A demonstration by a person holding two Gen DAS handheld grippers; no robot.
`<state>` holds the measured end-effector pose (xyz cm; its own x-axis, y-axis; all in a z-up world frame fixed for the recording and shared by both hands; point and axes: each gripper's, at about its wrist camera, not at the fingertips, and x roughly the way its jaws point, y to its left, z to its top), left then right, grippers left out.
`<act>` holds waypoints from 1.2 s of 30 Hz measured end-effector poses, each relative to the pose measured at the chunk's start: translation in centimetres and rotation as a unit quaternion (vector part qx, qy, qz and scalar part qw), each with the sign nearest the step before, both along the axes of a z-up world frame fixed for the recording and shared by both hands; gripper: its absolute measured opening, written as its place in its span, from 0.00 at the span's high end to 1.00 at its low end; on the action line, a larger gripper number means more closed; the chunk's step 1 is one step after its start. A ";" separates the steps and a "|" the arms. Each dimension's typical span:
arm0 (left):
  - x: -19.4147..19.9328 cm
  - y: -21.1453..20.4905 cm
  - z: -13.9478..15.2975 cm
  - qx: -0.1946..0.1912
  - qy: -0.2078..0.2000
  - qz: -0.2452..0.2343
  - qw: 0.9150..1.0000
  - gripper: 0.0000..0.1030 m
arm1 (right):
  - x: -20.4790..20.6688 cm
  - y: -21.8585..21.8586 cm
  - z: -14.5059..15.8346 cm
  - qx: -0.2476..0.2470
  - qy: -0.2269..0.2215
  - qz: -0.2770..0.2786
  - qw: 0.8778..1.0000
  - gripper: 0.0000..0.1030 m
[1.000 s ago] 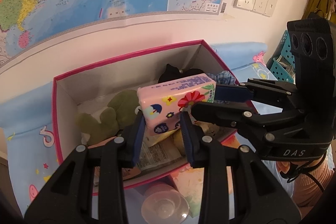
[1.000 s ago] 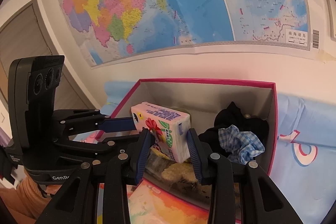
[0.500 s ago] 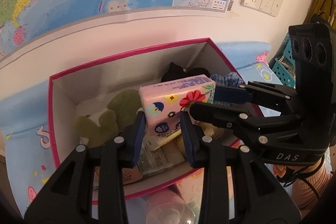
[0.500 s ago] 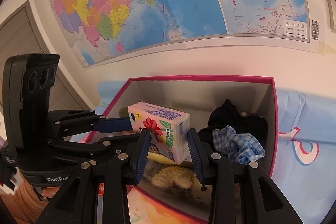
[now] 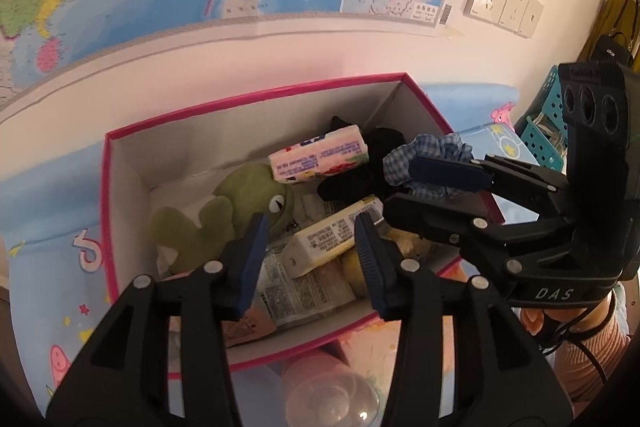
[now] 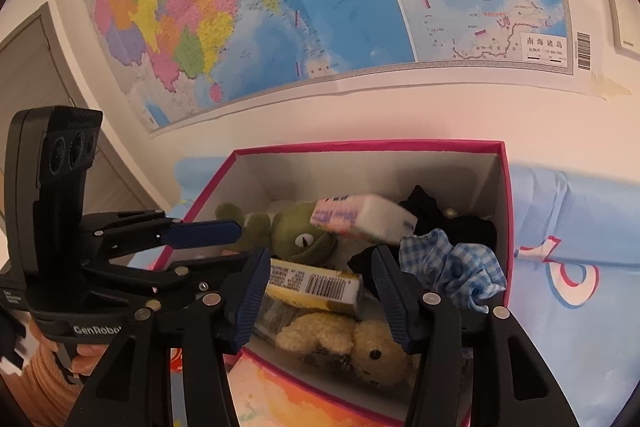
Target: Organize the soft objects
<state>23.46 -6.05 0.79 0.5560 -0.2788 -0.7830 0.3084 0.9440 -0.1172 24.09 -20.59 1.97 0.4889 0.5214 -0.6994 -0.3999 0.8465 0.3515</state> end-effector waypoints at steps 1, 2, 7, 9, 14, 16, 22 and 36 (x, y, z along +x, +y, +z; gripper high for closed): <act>-0.6 0.1 0.3 -0.003 -0.010 -0.001 1.000 0.52 | -0.2 0.0 0.1 -0.001 -0.001 0.000 1.000 0.47; -1.1 0.3 0.6 -0.005 -0.018 0.002 1.000 0.46 | -0.5 -0.1 0.3 -0.003 -0.004 0.000 1.000 0.46; -4.5 1.0 2.0 -0.008 -0.074 0.023 0.997 0.34 | -3.5 -0.2 1.8 -0.016 -0.042 0.008 0.999 0.25; -6.3 1.4 2.3 -0.010 -0.099 0.035 0.994 0.13 | -5.2 0.0 2.4 -0.029 -0.064 0.005 0.998 0.16; -10.1 2.2 2.2 0.000 -0.142 0.075 0.987 0.01 | -8.6 0.3 2.7 -0.054 -0.093 0.001 0.994 0.04; -11.2 2.7 1.7 -0.006 -0.137 0.088 0.987 0.01 | -10.1 0.5 2.6 -0.068 -0.108 -0.007 0.992 0.00; -14.0 3.4 -1.0 -0.002 -0.120 0.135 0.984 0.01 | -13.5 1.0 1.3 -0.084 -0.115 -0.026 0.990 0.00; -18.1 2.7 -3.7 0.036 -0.112 0.160 0.980 0.01 | -18.3 1.7 -1.0 -0.102 -0.104 -0.031 0.989 0.00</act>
